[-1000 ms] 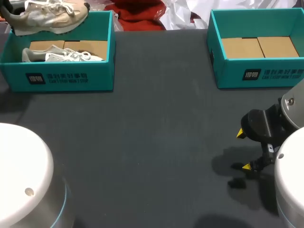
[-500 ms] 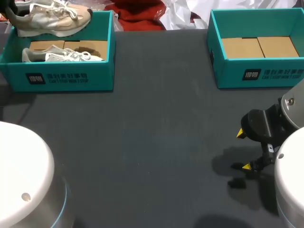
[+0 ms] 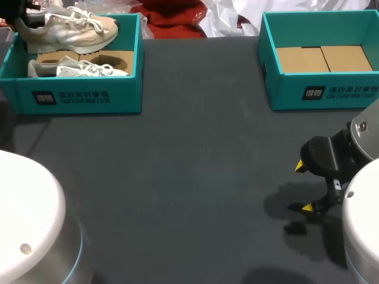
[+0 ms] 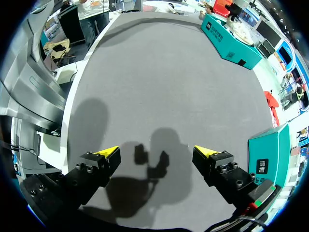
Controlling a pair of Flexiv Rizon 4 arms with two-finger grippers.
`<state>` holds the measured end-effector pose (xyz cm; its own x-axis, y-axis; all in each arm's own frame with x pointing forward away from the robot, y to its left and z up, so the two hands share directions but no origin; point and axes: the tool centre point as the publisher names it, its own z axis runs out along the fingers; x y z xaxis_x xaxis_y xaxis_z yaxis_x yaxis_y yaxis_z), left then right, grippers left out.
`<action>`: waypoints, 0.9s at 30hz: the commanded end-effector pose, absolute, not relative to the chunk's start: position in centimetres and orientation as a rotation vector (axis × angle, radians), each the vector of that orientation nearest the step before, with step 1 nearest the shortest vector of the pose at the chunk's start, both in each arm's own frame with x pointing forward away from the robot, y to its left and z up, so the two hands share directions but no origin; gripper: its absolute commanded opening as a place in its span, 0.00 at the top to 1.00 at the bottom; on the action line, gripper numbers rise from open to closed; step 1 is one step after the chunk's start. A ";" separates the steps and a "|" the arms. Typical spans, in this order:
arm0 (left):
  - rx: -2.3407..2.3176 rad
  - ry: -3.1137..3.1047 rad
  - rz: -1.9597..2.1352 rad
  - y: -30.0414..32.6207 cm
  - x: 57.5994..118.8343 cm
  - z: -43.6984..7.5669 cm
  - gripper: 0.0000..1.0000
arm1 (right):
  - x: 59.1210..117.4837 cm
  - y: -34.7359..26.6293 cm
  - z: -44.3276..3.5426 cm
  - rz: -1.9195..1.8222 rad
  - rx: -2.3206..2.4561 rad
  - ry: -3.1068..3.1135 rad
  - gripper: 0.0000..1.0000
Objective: Take the shoe out of the shoebox, open the shoe tongue, remove and reinsert the insole, then place the shoe into the shoebox
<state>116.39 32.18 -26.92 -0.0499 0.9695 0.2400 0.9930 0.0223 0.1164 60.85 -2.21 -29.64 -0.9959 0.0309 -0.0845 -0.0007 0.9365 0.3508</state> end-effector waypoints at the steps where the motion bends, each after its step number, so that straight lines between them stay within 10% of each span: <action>1: -2.088 -2.174 -0.370 32.1 117.4 -27.1 1.00 | 60.6 -2.2 -29.7 0.541 0.024 3.000 0.00; 27: -2.032 -2.118 -0.371 29.6 118.8 -31.0 1.00 | 60.6 -2.2 -29.7 0.541 0.024 3.000 0.00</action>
<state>118.05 29.84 -30.37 -0.0425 0.9559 0.2907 0.9979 0.0262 0.0597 60.85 -2.21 -29.64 -0.9959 0.0309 -0.0845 -0.0007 0.9365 0.3508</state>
